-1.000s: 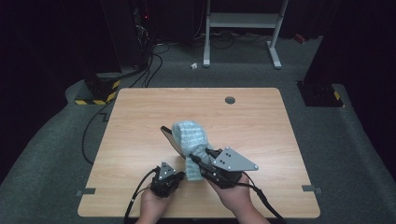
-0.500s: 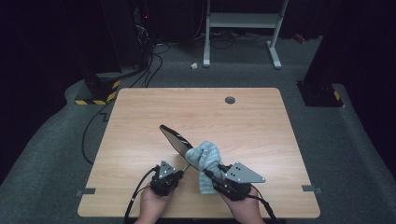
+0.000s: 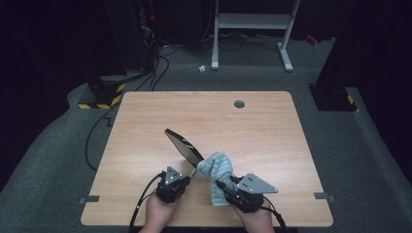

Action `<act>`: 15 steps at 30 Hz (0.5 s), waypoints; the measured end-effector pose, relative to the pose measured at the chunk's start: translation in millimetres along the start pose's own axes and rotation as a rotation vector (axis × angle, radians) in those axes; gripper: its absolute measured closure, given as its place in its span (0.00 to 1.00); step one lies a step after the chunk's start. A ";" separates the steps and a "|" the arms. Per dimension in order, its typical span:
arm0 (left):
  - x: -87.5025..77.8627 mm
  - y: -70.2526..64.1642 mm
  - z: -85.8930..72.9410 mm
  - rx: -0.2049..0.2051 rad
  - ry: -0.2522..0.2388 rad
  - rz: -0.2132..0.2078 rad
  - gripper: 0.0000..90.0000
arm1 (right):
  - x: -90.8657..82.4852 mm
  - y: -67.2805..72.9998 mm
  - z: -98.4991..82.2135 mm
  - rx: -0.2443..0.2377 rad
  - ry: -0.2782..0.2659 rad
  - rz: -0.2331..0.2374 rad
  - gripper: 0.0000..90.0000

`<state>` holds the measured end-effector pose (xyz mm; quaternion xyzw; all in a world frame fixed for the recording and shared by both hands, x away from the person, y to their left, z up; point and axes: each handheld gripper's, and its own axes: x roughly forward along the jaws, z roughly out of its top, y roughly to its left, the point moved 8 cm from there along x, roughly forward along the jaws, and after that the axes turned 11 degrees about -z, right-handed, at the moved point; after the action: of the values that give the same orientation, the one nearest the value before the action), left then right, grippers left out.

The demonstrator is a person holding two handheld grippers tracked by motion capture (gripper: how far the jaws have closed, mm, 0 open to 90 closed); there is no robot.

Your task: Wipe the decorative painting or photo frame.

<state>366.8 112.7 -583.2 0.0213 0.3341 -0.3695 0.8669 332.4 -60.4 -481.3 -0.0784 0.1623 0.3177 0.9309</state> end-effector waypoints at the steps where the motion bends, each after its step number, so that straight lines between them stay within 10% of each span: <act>1: 0.0 -0.1 0.0 0.001 0.001 0.001 0.98 | -0.3 0.5 3.5 -0.003 -0.007 0.001 0.74; 15: 0.4 0.3 0.4 0.007 0.002 0.006 0.98 | 10.9 20.8 93.8 -0.044 -0.156 0.033 0.73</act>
<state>367.5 112.5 -583.2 0.0258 0.3336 -0.3682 0.8675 351.3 -14.6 -398.3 -0.0710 0.0834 0.3416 0.9335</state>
